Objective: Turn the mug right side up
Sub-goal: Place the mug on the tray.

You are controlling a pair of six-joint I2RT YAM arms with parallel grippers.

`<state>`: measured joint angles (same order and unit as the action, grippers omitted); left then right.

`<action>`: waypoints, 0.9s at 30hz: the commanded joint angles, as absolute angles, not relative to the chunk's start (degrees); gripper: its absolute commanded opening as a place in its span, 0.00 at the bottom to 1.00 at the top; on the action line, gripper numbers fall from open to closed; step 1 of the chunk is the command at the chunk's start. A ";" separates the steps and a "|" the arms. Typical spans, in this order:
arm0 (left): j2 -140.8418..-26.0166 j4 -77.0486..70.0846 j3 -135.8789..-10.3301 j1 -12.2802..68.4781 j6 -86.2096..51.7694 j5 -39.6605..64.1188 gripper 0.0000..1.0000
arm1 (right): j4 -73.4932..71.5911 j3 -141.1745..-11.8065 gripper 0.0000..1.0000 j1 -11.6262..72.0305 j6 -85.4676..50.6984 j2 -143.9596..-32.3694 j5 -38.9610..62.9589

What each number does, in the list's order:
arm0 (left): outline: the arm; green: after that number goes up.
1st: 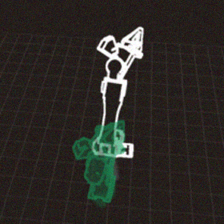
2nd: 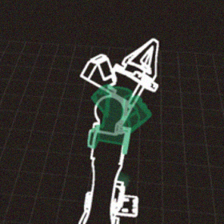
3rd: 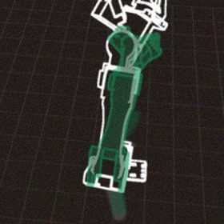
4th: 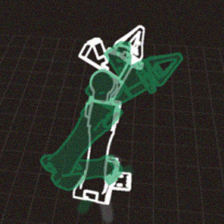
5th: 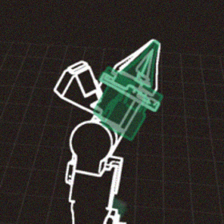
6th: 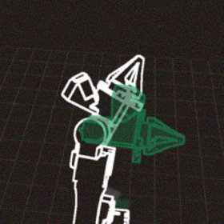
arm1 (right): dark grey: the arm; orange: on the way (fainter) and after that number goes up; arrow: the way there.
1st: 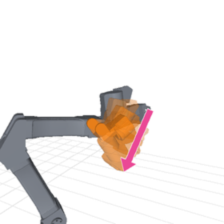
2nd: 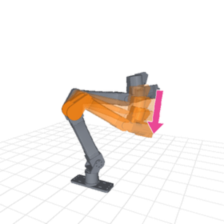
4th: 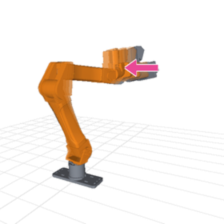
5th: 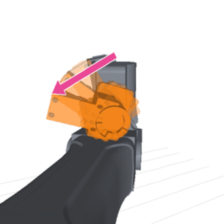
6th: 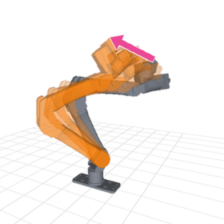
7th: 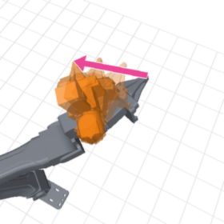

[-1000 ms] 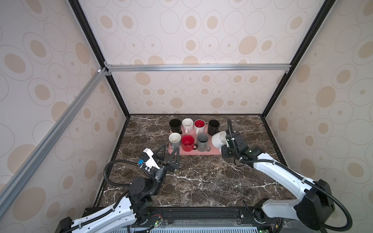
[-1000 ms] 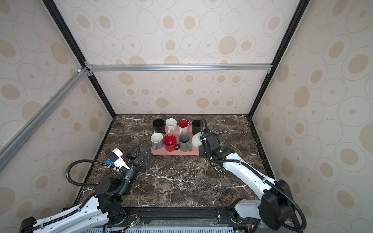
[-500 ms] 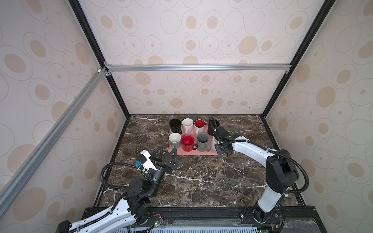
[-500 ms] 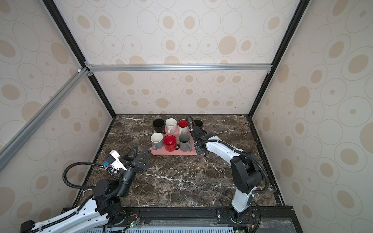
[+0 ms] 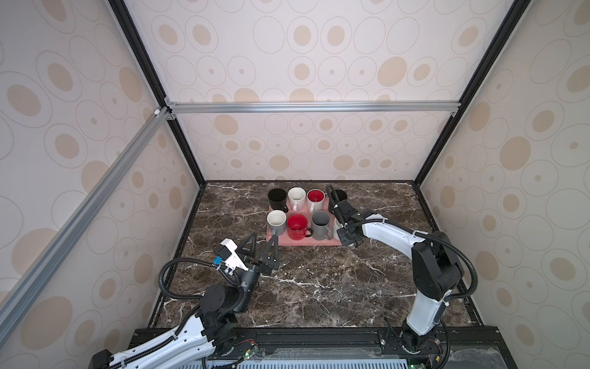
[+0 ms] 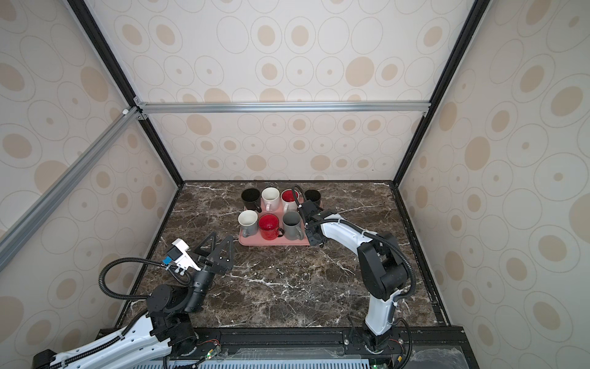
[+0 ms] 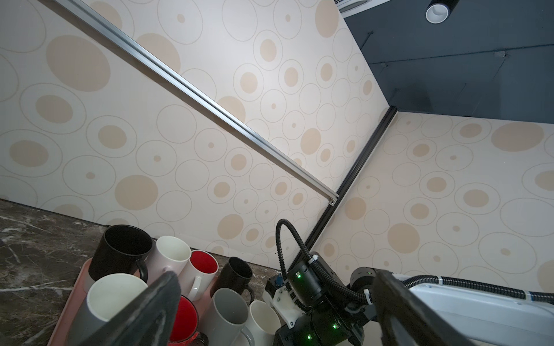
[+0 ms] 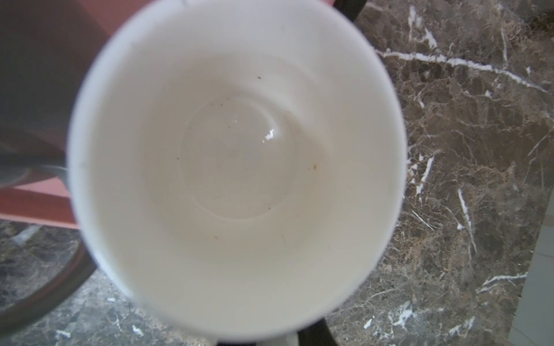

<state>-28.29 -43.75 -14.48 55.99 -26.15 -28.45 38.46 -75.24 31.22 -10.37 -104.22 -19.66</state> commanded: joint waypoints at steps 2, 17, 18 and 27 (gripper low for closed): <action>-28.21 -43.99 -14.59 55.86 -26.37 -29.08 0.99 | 38.00 -78.03 0.00 31.60 -10.06 -104.98 -19.31; -29.08 -43.65 -15.11 55.87 -26.54 -28.96 0.99 | 38.16 -77.09 0.26 31.84 -11.80 -104.79 -20.21; -29.06 -43.53 -15.20 55.87 -26.56 -28.96 0.99 | 38.06 -76.97 0.32 31.82 -11.86 -104.40 -20.22; -30.10 -38.28 -18.14 55.85 -26.92 -30.39 0.99 | 31.02 -69.21 0.69 31.88 -14.09 -93.45 -19.47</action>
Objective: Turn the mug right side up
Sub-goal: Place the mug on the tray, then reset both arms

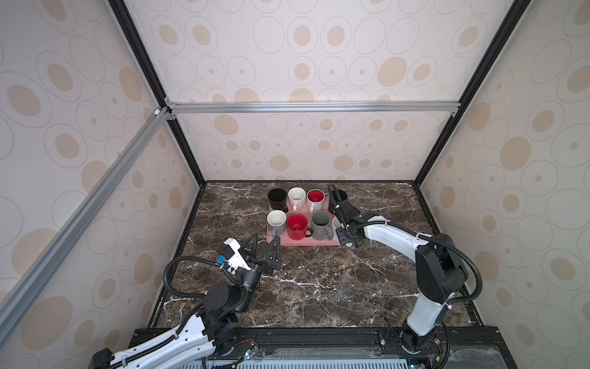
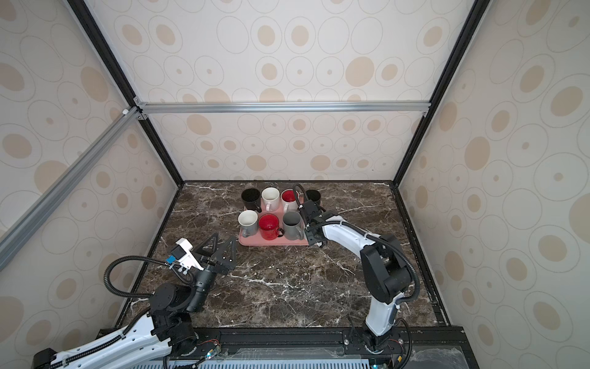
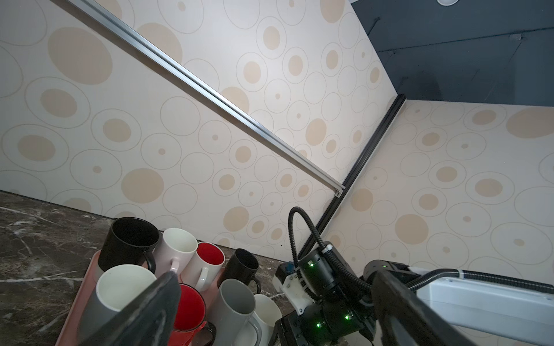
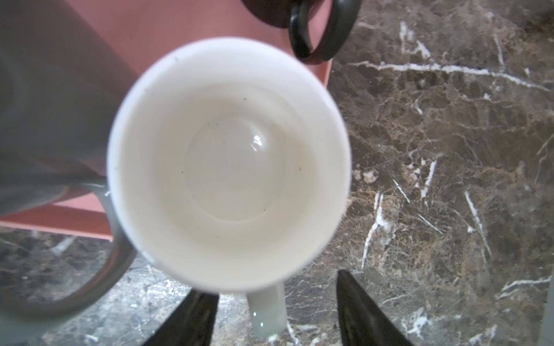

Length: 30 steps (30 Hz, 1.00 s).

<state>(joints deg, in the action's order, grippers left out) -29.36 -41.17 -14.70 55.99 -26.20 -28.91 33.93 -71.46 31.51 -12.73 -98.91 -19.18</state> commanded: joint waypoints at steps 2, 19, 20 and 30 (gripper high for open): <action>-31.58 -34.96 -20.24 55.81 -26.52 -31.90 0.99 | 28.71 -66.74 0.73 31.86 -14.72 -89.34 -19.16; -54.20 -24.01 -34.07 31.35 -23.74 -34.36 0.99 | 12.84 -48.43 0.99 32.01 -19.75 -68.22 -22.57; -56.18 -24.79 -34.32 30.12 -22.59 -35.78 0.99 | 12.83 -48.35 1.00 31.99 -19.95 -67.95 -22.44; -73.94 -30.62 -35.74 13.41 -13.52 -33.70 0.99 | 15.43 -49.67 1.00 32.00 -23.31 -65.74 -28.46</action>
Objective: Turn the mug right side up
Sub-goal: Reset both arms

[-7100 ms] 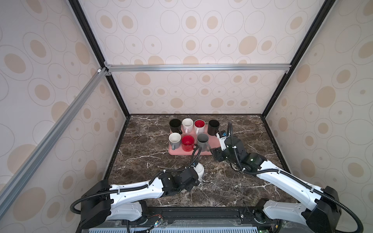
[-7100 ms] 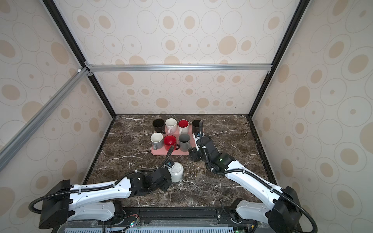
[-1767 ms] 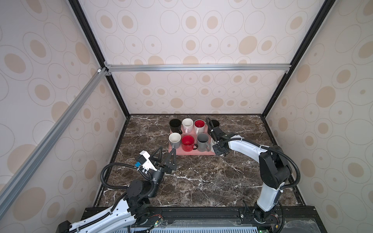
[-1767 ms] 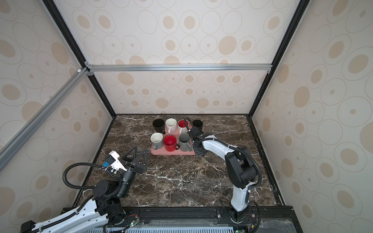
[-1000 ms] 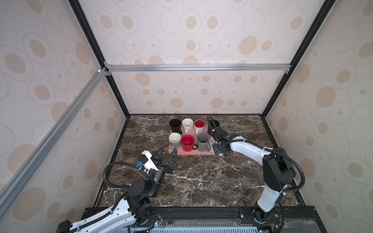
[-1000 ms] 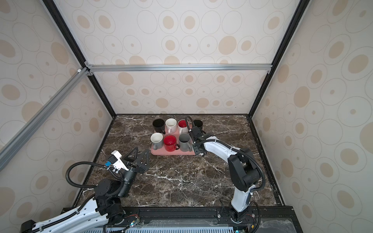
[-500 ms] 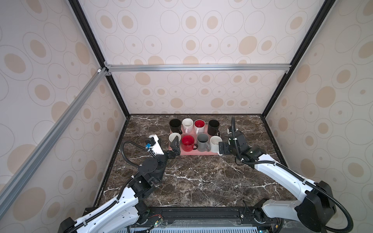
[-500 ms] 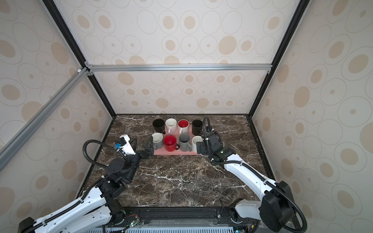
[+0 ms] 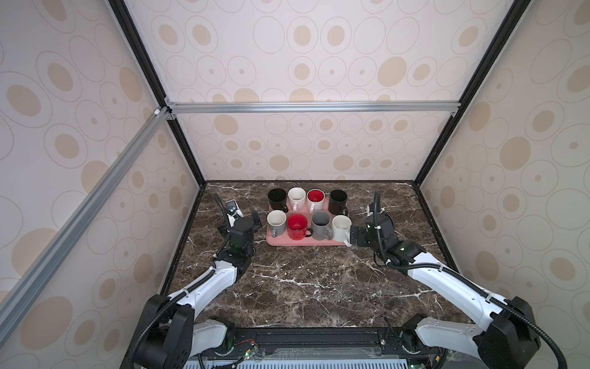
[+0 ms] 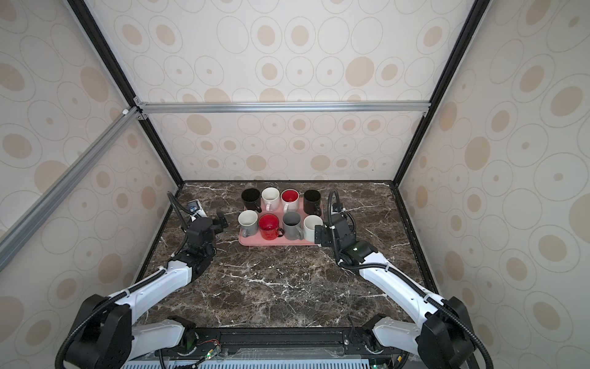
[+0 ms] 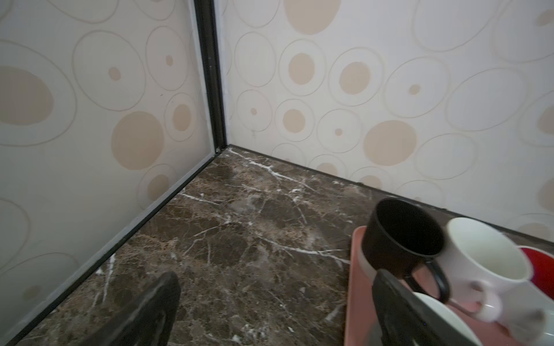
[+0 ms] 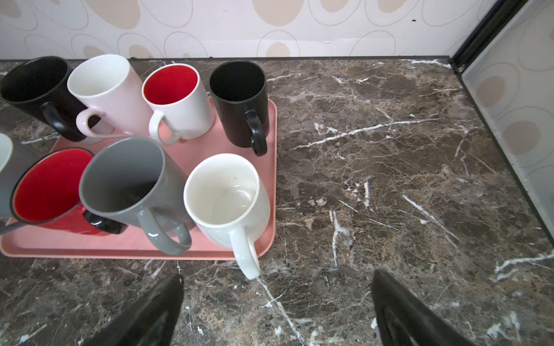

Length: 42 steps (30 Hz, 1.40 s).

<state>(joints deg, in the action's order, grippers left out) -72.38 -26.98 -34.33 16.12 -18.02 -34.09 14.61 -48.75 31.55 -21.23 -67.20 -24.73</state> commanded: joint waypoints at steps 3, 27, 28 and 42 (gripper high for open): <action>-75.29 -36.51 -31.44 11.67 -8.69 -33.97 0.99 | 15.14 -49.05 1.00 31.99 -23.91 -64.87 -30.10; -90.99 -80.29 -11.77 3.62 -1.39 -14.13 0.99 | 5.19 -42.79 1.00 31.98 -23.97 -61.10 -35.76; -91.45 -82.16 -11.58 3.60 -1.26 -14.24 1.00 | 1.98 -41.02 1.00 31.95 -22.57 -60.26 -35.16; -90.76 -80.43 -11.71 3.43 -2.41 -16.78 0.99 | -13.61 -35.85 1.00 24.96 -7.77 -62.48 -34.09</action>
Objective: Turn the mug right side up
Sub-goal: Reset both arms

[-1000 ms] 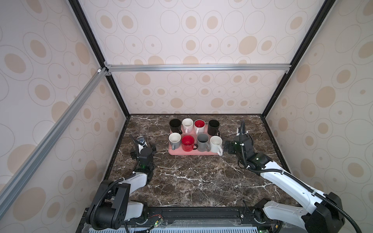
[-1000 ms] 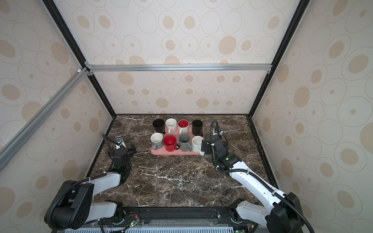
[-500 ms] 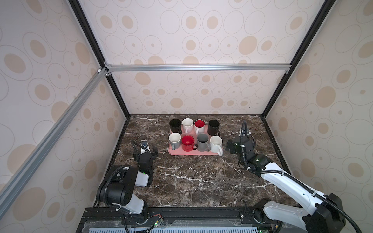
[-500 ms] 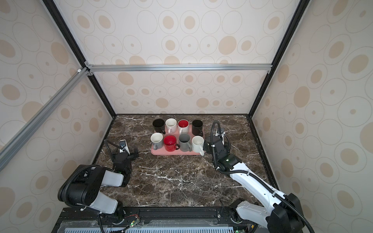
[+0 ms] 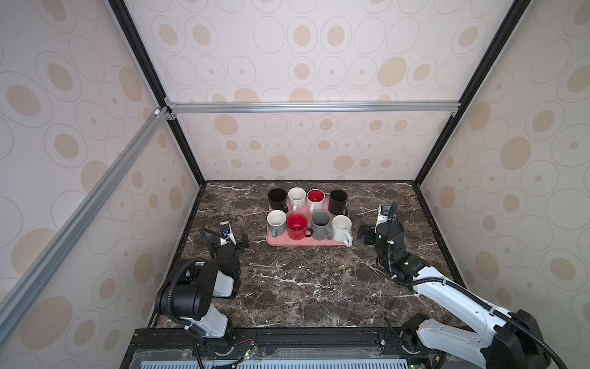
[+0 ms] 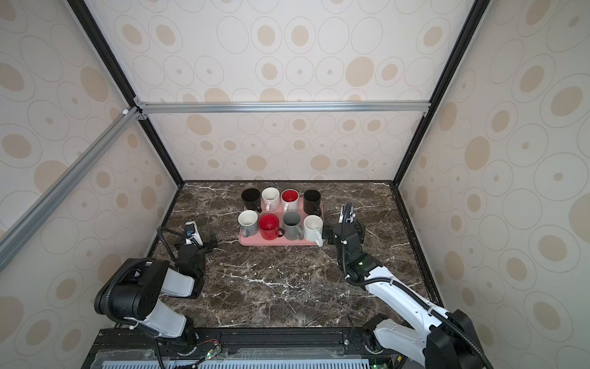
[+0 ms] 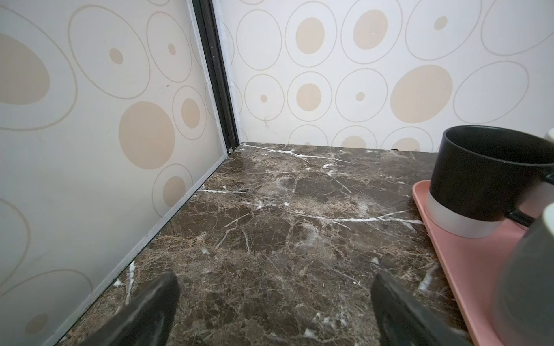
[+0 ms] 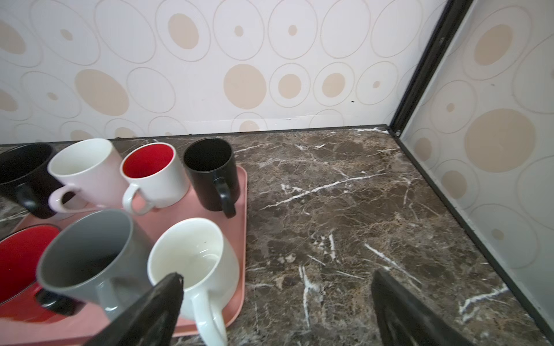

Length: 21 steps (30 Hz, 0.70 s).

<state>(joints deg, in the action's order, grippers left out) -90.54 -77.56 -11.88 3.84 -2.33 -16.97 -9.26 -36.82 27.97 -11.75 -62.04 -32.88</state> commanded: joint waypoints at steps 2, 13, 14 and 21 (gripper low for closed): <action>-90.61 -80.05 -11.78 3.43 -2.50 -16.70 0.99 | -16.32 -34.32 1.00 21.35 -5.10 -62.34 -31.48; -90.77 -80.06 -11.95 3.47 -2.46 -16.75 0.99 | -29.71 -26.43 1.00 8.74 -0.47 -71.15 -20.30; -90.79 -80.07 -11.95 3.43 -2.45 -16.75 0.99 | -33.68 -25.21 1.00 7.82 -0.18 -72.66 -16.88; -90.79 -80.16 -11.88 3.43 -2.44 -16.75 0.99 | -31.66 -28.05 0.99 5.65 2.85 -76.48 -8.96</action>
